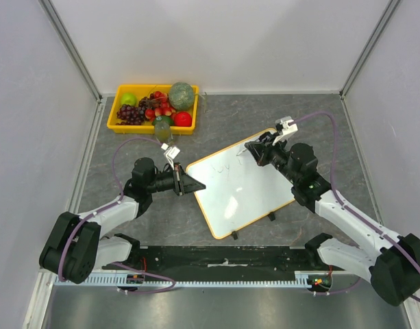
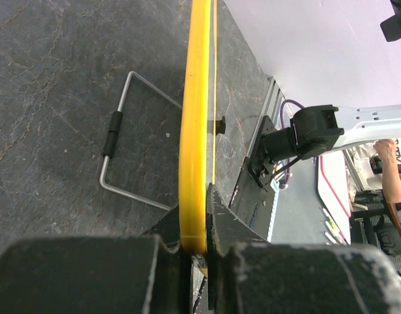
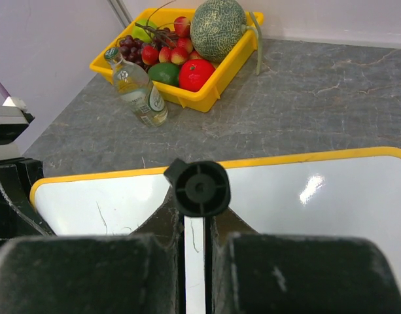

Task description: Write a sentence on the whiteboard

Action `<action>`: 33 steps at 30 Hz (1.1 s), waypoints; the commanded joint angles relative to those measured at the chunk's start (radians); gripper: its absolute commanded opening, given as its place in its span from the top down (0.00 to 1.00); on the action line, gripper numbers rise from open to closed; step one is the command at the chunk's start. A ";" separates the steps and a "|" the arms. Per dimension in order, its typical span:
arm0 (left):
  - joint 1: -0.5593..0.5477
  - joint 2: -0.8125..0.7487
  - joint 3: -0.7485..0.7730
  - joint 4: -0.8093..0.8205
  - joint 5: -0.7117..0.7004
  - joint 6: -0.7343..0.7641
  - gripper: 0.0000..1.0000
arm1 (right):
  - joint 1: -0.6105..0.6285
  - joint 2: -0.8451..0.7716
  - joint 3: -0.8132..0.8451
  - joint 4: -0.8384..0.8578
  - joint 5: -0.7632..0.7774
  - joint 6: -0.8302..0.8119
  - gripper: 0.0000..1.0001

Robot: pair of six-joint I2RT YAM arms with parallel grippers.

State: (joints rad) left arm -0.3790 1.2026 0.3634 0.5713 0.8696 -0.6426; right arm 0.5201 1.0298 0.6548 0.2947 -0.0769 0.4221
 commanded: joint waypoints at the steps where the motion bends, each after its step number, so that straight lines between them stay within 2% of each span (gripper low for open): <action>1: -0.031 0.028 -0.043 -0.065 0.058 0.222 0.98 | 0.001 0.027 -0.035 0.075 0.034 -0.002 1.00; 25: -0.032 0.040 -0.040 -0.060 0.065 0.221 0.98 | 0.003 0.069 -0.066 0.078 0.014 -0.013 1.00; 33: -0.032 0.041 -0.038 -0.060 0.065 0.219 0.98 | 0.004 0.017 -0.038 0.043 0.008 -0.010 1.00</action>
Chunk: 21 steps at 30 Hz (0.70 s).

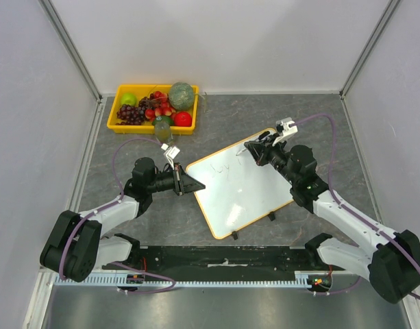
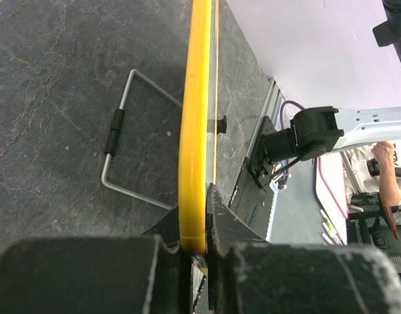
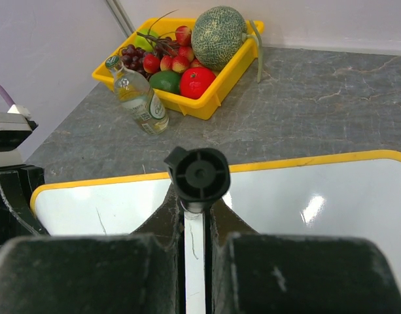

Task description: Write a sentence on the whiteboard

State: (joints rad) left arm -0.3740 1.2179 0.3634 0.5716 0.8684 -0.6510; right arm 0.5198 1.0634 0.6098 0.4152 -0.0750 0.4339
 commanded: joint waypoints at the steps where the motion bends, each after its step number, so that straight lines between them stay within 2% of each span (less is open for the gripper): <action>1: -0.037 0.025 -0.040 -0.061 0.064 0.228 0.98 | 0.002 -0.035 0.005 -0.078 0.014 -0.011 1.00; 7: -0.036 0.022 -0.040 -0.061 0.063 0.228 0.98 | -0.010 -0.143 -0.012 -0.046 0.024 0.037 1.00; 21: -0.036 0.014 -0.043 -0.062 0.063 0.228 0.98 | -0.030 -0.071 -0.031 -0.035 0.021 0.026 1.00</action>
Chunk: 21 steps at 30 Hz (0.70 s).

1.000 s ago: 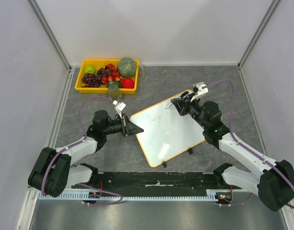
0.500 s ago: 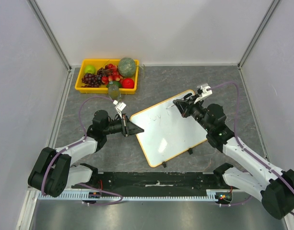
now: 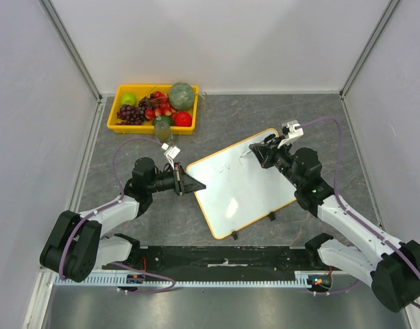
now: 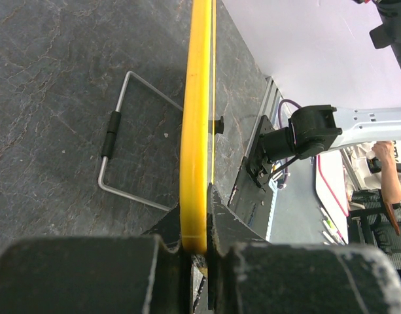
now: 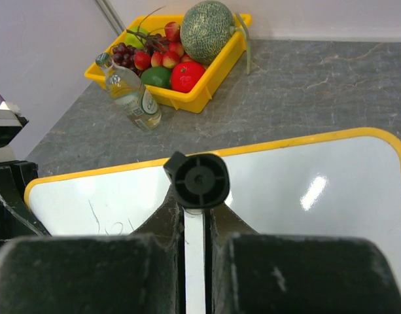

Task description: Write a sentence on the whiteboard

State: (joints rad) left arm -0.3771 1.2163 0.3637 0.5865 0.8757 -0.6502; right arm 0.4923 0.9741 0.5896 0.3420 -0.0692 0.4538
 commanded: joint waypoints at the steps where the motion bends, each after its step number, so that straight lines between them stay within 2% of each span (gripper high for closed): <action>1: -0.032 0.015 -0.043 -0.076 0.057 0.227 0.98 | -0.003 0.024 -0.013 0.040 0.014 0.006 1.00; 21: -0.034 0.015 -0.043 -0.077 0.055 0.228 0.98 | -0.003 0.017 -0.102 -0.024 0.039 -0.037 1.00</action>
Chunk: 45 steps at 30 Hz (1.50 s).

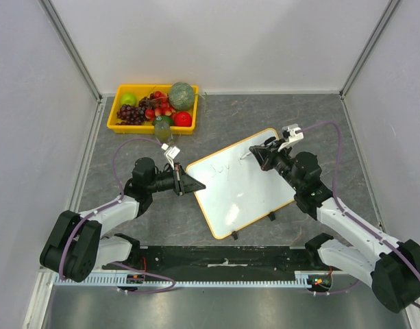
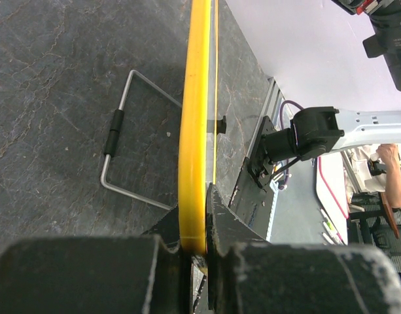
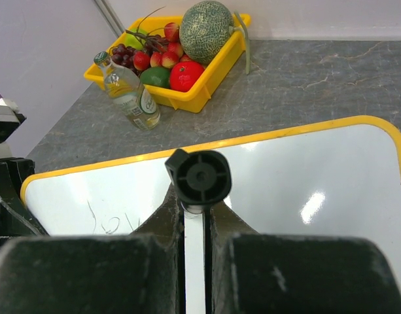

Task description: Write a sentence on the whiteboard

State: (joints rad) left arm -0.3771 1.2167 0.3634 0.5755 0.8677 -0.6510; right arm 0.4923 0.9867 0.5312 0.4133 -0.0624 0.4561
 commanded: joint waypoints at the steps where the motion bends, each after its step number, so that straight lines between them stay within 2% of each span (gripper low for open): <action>1: -0.034 0.015 -0.043 -0.065 0.063 0.228 0.98 | -0.004 0.001 -0.046 -0.102 0.030 -0.039 1.00; 13: -0.034 0.015 -0.043 -0.065 0.063 0.228 0.98 | -0.003 -0.034 -0.073 -0.130 0.029 -0.045 1.00; 32: -0.032 0.018 -0.044 -0.063 0.068 0.228 0.98 | -0.001 0.072 0.067 -0.034 0.056 -0.017 1.00; 45: -0.032 0.017 -0.044 -0.060 0.070 0.229 0.98 | -0.006 0.089 0.072 -0.076 0.154 -0.043 1.00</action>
State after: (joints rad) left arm -0.3771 1.2167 0.3634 0.5739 0.8669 -0.6510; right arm 0.4938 1.0485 0.5968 0.3954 -0.0101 0.4614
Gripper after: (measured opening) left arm 0.090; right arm 0.099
